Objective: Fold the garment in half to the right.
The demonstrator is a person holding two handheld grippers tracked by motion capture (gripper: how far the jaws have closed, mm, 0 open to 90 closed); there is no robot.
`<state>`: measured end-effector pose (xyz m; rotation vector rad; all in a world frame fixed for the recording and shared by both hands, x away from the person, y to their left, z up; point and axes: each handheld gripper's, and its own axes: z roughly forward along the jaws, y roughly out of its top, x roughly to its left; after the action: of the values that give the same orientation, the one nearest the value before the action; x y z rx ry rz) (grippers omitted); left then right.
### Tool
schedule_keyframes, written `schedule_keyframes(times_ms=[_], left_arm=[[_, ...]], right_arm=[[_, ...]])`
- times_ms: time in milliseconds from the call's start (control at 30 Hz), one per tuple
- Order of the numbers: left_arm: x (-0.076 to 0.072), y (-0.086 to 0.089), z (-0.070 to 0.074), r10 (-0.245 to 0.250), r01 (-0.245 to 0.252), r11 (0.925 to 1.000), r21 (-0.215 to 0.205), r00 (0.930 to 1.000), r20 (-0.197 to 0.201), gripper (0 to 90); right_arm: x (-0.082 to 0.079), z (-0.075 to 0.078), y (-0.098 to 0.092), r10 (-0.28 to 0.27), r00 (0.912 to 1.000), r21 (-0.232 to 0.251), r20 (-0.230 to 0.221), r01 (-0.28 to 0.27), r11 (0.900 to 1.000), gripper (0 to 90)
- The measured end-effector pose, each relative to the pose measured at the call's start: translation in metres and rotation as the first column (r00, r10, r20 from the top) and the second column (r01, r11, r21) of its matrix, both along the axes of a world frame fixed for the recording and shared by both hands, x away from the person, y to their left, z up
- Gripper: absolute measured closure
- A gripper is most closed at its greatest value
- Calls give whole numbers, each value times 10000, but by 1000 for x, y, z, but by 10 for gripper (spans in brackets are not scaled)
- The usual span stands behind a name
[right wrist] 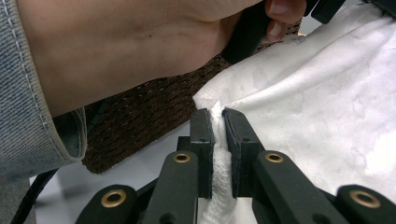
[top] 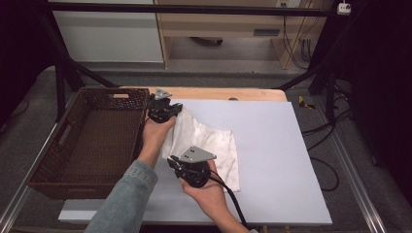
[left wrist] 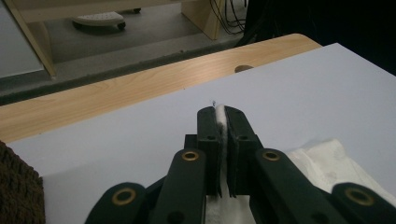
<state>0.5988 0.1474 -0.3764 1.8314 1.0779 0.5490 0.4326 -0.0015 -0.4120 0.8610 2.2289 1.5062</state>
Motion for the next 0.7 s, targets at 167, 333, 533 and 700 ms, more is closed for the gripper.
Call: schedule_keyframes(times_ms=[167,333,533,700], left_arm=[[-1,3,2,80,-80,10000,-60,9999,66,861],[-2,6,4,131,-130,9999,-72,9999,108,861],[-2,3,4,100,-100,9999,-50,9999,104,861],[-2,-2,2,79,-80,10000,42,9999,108,861]], right_arm=[[0,2,4,20,10000,63,34,-20,10000,829],[1,3,6,71,10000,221,-37,-70,9997,829],[1,2,5,98,9999,205,-48,-97,9997,829],[1,0,0,54,10000,226,-78,-53,9997,829]])
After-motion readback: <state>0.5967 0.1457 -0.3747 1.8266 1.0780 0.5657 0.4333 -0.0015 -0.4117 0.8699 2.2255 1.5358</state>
